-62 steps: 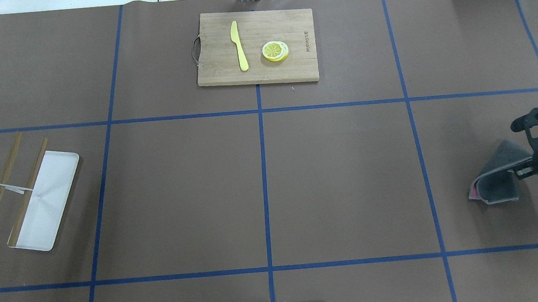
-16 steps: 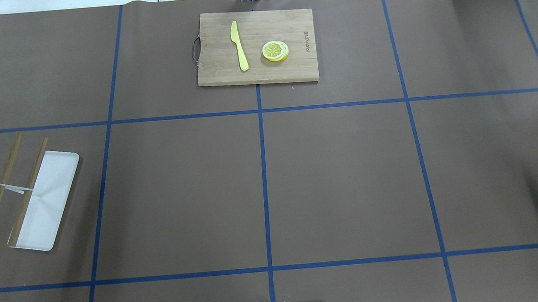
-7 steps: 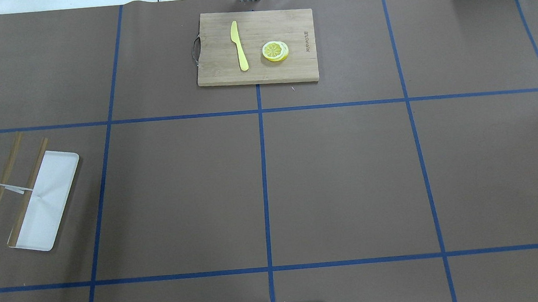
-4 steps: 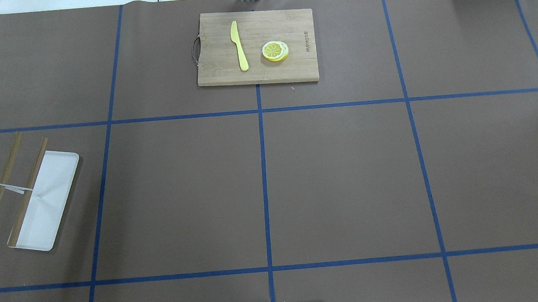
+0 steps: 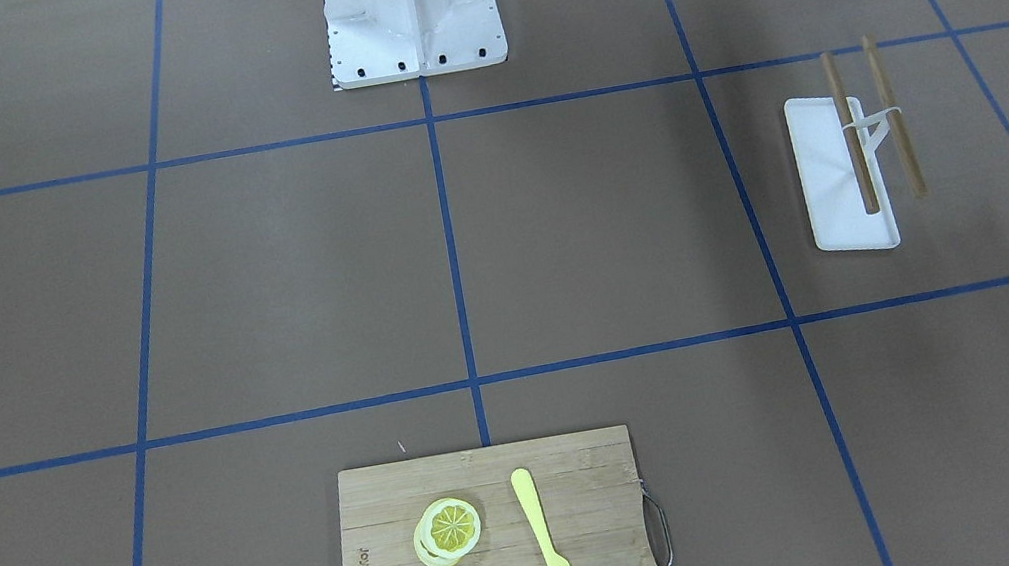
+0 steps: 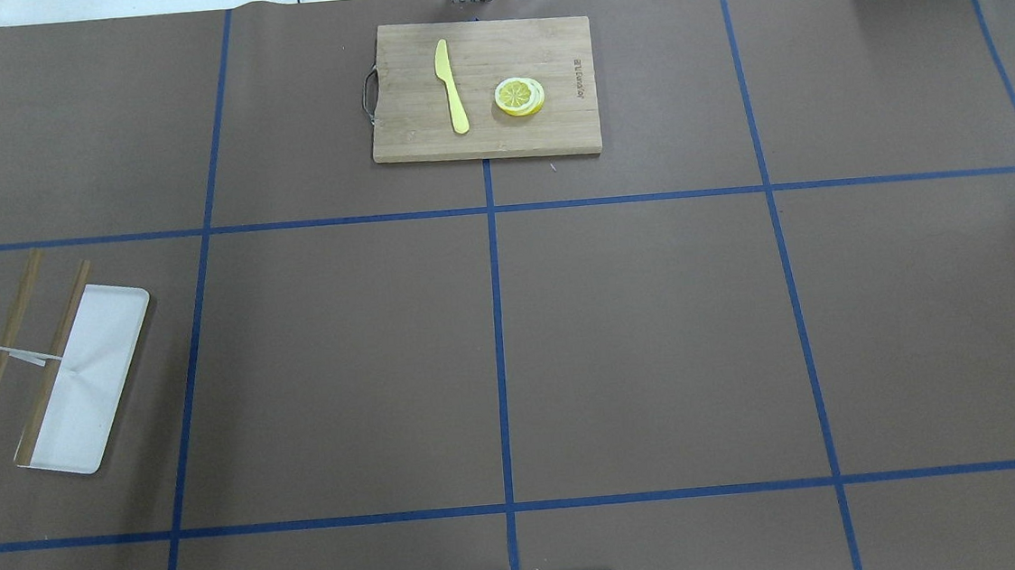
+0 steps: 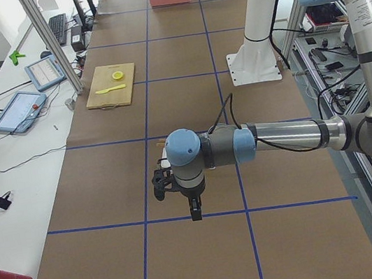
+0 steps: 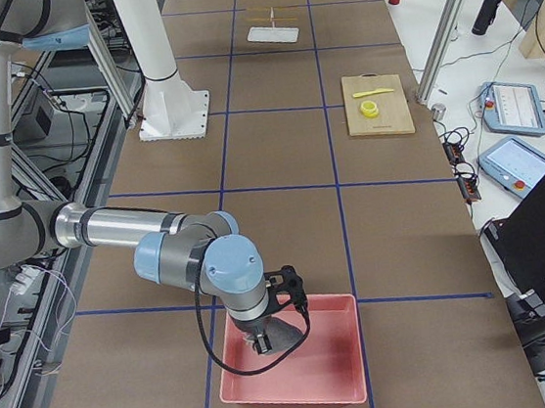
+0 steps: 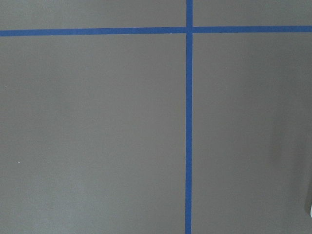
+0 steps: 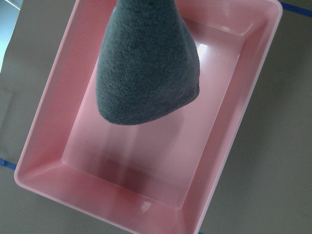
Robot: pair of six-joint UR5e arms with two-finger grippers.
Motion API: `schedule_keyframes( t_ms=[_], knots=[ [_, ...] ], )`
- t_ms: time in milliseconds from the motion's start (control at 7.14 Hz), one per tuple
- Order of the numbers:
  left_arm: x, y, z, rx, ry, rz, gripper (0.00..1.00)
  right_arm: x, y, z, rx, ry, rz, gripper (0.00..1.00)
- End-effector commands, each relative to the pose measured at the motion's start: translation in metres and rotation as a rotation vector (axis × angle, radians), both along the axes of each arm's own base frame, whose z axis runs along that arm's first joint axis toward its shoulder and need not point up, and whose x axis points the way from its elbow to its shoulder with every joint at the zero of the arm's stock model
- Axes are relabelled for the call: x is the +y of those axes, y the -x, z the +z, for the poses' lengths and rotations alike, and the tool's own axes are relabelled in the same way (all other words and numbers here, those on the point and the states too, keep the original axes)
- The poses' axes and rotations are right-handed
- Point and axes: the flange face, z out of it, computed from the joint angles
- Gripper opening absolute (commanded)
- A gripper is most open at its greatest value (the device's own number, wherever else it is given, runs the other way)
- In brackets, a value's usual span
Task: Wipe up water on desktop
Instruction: 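Lower the towel into the pink bin and open the right gripper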
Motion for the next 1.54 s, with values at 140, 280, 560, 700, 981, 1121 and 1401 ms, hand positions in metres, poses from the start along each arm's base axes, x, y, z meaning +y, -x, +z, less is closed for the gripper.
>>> schedule_keyframes(
  t_ms=[140, 280, 560, 700, 981, 1121, 1401],
  knots=[
    [0.000, 0.000, 0.000, 0.000, 0.000, 0.000, 0.99, 0.005, 0.003, 0.015, -0.003, 0.021, -0.015, 0.00],
    [0.000, 0.000, 0.000, 0.000, 0.000, 0.000, 0.99, 0.008, 0.006, 0.018, -0.005, 0.028, -0.025, 0.00],
    [-0.001, -0.001, 0.000, 0.000, -0.001, 0.002, 0.99, 0.017, 0.013, 0.025, -0.009, 0.026, -0.059, 0.00],
    [-0.002, -0.001, -0.001, 0.000, -0.003, 0.002, 0.99, 0.019, 0.015, 0.027, -0.011, 0.030, -0.065, 0.00],
    [-0.002, -0.001, 0.000, 0.000, -0.002, 0.002, 0.99, 0.018, 0.018, 0.026, -0.013, 0.025, -0.077, 0.99],
    [-0.002, -0.001, 0.000, 0.000, -0.002, 0.002, 0.99, 0.015, 0.017, 0.024, -0.013, 0.029, -0.064, 1.00],
    [-0.002, -0.001, 0.000, 0.000, -0.002, 0.002, 0.99, 0.002, 0.015, -0.001, -0.019, 0.176, 0.176, 0.98]
  ],
)
